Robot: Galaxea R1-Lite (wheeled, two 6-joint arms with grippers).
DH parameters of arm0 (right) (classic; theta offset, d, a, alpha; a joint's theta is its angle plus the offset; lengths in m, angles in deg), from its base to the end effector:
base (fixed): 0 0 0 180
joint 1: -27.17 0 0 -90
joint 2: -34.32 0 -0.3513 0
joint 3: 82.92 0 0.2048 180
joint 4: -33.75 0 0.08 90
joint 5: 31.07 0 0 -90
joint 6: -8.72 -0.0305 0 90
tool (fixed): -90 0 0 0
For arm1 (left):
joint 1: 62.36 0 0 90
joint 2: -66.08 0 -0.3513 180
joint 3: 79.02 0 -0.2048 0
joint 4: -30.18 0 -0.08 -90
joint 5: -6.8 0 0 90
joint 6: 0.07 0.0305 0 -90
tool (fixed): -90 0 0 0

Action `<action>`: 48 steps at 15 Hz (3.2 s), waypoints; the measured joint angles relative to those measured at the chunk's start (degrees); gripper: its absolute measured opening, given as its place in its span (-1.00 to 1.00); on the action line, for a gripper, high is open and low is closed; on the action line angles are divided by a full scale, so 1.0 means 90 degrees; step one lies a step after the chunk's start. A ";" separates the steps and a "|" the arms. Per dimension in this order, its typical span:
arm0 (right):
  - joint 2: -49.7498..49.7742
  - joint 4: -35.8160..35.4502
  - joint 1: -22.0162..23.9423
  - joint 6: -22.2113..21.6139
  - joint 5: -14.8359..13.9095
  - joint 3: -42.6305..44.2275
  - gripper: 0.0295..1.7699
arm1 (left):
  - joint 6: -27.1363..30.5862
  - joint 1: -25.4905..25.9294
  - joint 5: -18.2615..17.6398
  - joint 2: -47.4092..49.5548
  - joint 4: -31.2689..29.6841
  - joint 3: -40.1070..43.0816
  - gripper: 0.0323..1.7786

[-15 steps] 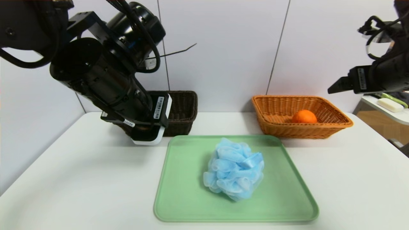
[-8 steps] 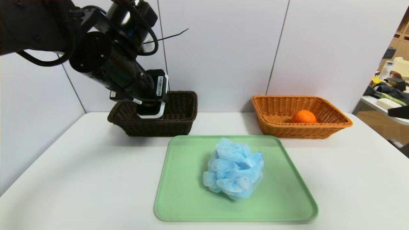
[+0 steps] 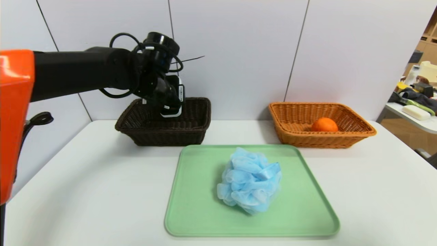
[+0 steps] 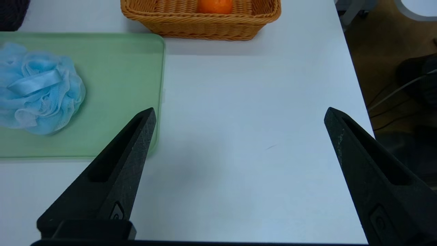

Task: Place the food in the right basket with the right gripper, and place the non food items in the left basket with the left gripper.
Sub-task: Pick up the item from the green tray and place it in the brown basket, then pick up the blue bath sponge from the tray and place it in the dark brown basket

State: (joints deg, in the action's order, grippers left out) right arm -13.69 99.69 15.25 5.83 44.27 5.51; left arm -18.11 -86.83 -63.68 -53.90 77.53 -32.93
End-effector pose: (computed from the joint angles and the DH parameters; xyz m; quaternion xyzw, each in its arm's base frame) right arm 0.0209 -0.0035 0.3467 -0.0262 0.2143 -0.0287 0.9760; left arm 0.4275 -0.1834 0.2937 -0.0437 0.2698 0.0009 0.9619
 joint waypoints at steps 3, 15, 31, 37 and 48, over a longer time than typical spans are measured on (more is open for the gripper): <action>0.0173 0.0004 0.0015 -0.0007 0.0041 -0.0116 0.92 | -0.0035 0.0103 0.0122 -0.0320 -0.0153 -0.0001 0.07; 0.0233 -0.0008 0.0018 -0.0009 0.0145 -0.0260 0.92 | -0.0034 0.0302 0.0287 -0.0578 -0.0232 -0.0024 0.48; 0.0290 -0.0008 0.0018 -0.0042 0.0402 -0.0526 0.92 | 0.1188 -0.1514 -0.1336 0.1705 0.2408 -0.0041 0.86; 0.0233 0.0004 0.0018 -0.0039 0.0400 -0.0498 0.92 | 0.1178 -0.2319 -0.2016 0.1999 0.3232 -0.0043 0.88; 0.0150 -0.0022 0.0064 -0.0046 0.0473 -0.0517 0.92 | 0.1188 -0.3115 -0.2220 0.1071 0.3278 -0.0089 0.90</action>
State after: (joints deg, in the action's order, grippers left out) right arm -12.33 99.49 15.82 5.41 48.52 0.85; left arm -7.42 -114.87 -83.66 -44.25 107.04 -33.73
